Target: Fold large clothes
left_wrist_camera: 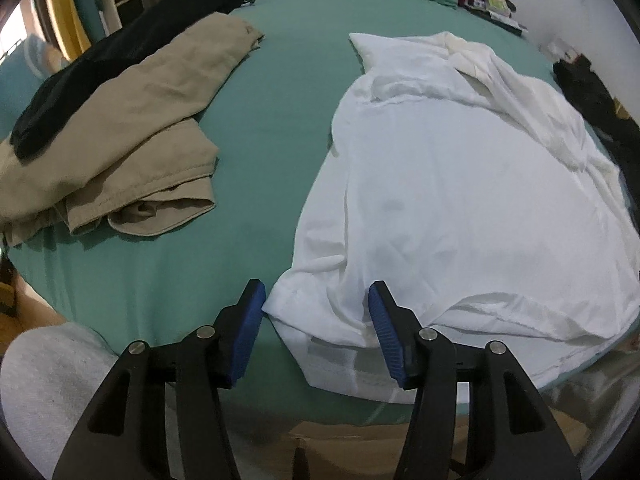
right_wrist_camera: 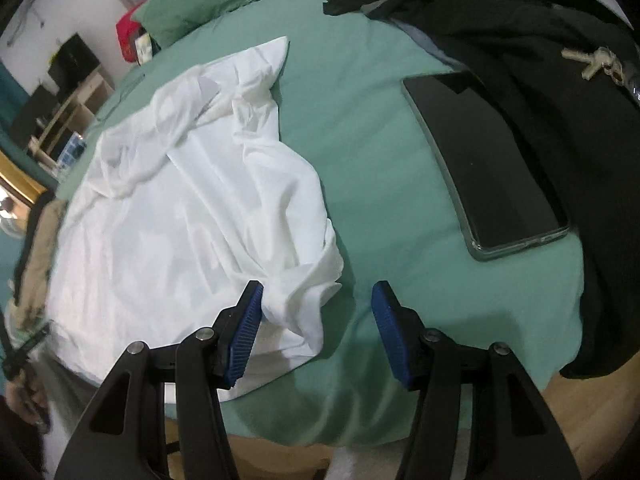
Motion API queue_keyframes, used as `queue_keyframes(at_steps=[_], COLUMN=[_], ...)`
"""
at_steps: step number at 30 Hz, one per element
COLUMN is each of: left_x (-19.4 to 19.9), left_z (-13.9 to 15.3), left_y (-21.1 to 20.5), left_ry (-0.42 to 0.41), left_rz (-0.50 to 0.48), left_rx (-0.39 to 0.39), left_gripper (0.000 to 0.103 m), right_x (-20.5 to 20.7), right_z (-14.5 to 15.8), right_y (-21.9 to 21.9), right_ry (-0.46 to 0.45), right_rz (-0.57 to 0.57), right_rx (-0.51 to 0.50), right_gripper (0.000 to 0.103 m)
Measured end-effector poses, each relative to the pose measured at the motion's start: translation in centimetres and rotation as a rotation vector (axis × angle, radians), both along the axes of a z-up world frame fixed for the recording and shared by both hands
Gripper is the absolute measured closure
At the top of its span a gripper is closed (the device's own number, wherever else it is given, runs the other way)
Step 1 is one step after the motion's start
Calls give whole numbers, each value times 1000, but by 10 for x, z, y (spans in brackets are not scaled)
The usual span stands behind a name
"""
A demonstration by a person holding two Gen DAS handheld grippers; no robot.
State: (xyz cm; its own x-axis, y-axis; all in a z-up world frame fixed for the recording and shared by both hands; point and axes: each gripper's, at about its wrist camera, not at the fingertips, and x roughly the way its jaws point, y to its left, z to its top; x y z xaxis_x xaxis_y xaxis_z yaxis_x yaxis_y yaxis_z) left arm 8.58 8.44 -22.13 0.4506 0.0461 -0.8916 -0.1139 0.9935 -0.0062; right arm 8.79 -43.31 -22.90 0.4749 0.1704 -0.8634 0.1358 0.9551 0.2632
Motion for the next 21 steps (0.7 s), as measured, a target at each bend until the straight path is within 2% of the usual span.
queue_keyframes(at_steps=[2,3,4,5,6,8,9,11,12,13,15,17,19,21], left_x=[2,2,0,-1,-2,-6,-8,-13,-15,-16,-19,-19,-15,-15], left_z=[-2,-3,-3,-3,-3,3,8,20,26,33,43,50,52,54], left_y=[-6,-8,-8,-9,-9,-3,1,7,9,12,16,19,19,22], left_ry=[10,12,14,14,13,-5,-27,-70,-87,-106,-129,-138,-144,-152], left_rz=[-33,-49,-63,-78,-81,-59,-38,-14,-5,2,5,4,4,10], left_rx=[9,7,-5,-20,-22,-44,-44,-45,-43,-38,-31,-30,-29,-25], left_gripper=[49,56,72,89,95,98,99,99,99,99,99,99,99,99], right_x=[0,-1,-2,-3,-4,-8,-11,-14,-16,-19,-20,-13,-3,11], right_z=[0,1,1,3,5,8,14,28,33,40,50,54,46,26], right_y=[6,9,11,14,15,13,11,3,0,-4,-6,2,10,14], right_ry=[-1,-7,-13,-24,-29,-46,-75,-115,-135,-176,-248,-273,-250,-160], right_rz=[20,41,49,64,71,59,39,-8,-21,-31,10,96,161,193], right_rx=[-39,-44,-44,-49,-50,-53,-60,-90,-102,-101,-65,-71,-89,-64], right_gripper=[71,84,94,95,95,95,92,68,38,24,24,24,24,24])
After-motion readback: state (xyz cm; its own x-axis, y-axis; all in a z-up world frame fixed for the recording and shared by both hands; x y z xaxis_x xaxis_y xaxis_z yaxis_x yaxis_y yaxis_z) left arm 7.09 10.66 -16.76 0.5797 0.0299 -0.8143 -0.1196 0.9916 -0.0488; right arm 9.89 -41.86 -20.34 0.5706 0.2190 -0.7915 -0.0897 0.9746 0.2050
